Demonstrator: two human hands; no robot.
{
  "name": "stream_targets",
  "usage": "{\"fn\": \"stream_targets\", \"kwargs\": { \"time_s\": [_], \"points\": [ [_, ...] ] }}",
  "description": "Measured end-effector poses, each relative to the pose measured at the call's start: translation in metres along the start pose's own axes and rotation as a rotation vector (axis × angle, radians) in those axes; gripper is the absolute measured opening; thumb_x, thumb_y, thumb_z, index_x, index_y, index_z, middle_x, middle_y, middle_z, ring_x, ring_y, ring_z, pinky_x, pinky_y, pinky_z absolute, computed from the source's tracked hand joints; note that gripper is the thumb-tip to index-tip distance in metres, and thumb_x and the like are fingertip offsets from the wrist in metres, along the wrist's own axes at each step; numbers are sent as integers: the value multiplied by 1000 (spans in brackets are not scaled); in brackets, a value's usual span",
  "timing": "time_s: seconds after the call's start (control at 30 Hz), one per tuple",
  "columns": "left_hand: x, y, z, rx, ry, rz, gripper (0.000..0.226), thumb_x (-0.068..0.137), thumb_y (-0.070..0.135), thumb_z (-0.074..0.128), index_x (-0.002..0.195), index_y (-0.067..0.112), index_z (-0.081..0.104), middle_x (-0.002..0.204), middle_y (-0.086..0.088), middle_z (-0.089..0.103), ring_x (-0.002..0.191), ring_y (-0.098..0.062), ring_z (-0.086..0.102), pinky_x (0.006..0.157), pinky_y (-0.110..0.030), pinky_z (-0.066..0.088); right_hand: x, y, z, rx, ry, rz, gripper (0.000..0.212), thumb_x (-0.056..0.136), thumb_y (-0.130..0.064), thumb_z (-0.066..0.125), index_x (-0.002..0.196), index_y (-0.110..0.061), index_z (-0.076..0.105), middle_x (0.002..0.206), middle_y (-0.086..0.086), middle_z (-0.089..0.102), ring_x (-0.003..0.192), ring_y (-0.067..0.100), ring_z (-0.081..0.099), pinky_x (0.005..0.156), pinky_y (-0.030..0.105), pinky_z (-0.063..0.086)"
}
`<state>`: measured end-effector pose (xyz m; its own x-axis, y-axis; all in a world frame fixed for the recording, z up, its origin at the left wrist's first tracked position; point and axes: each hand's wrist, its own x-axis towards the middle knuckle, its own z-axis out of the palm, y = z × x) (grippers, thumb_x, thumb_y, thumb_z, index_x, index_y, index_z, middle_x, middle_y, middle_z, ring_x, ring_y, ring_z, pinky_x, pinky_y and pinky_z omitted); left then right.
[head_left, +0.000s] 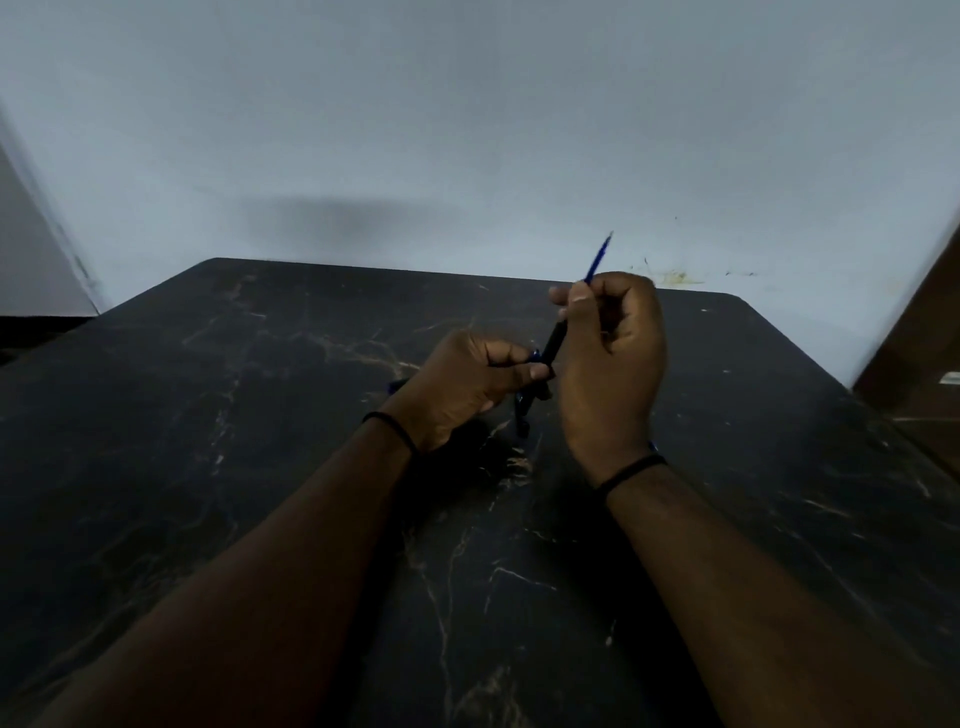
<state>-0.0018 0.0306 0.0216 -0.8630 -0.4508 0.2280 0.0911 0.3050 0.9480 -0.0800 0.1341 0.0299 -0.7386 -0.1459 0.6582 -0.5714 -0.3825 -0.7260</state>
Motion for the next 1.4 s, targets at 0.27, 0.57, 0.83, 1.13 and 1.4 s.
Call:
{"fn": "stream_targets", "kwargs": {
  "time_s": [0.27, 0.57, 0.83, 1.13, 1.4],
  "points": [
    [3, -4, -7, -32, 166, -40, 18, 93, 17, 64, 95, 2, 75, 83, -23, 72, 42, -8, 32, 41, -17, 26, 18, -14, -7, 169, 188, -159, 16, 102, -4, 43, 97, -19, 44, 81, 9, 60, 78, 24, 62, 73, 29, 51],
    [3, -5, -12, -125, 354, -8, 17, 96, 19, 61, 93, 7, 73, 89, -13, 75, 44, -12, 31, 39, -19, 29, 6, 11, -11, -235, -143, -136, 16, 100, -17, 55, 115, -24, 56, 83, -4, 67, 75, 4, 66, 62, 24, 54],
    [4, -5, -13, -137, 378, -25, 19, 95, 20, 61, 90, 7, 73, 93, -21, 74, 45, -13, 31, 38, -20, 28, 14, 17, -15, -399, -181, 13, 27, 100, -8, 51, 122, -14, 65, 115, 3, 69, 102, 12, 64, 87, 22, 54],
    [4, -5, -13, -142, 388, -39, 19, 95, 20, 61, 88, 7, 73, 97, -25, 72, 47, -16, 30, 38, -21, 28, 34, 27, -36, -853, -106, -129, 24, 96, -30, 61, 98, -11, 75, 93, 12, 66, 94, 28, 58, 80, 39, 48],
    [3, -5, -11, -154, 383, -58, 18, 95, 20, 62, 90, 7, 73, 96, -23, 73, 47, -16, 27, 37, -19, 26, 39, 27, -53, -1203, -339, 305, 21, 90, -26, 56, 96, -11, 69, 102, 16, 69, 96, 40, 64, 90, 48, 52]
  ]
}}
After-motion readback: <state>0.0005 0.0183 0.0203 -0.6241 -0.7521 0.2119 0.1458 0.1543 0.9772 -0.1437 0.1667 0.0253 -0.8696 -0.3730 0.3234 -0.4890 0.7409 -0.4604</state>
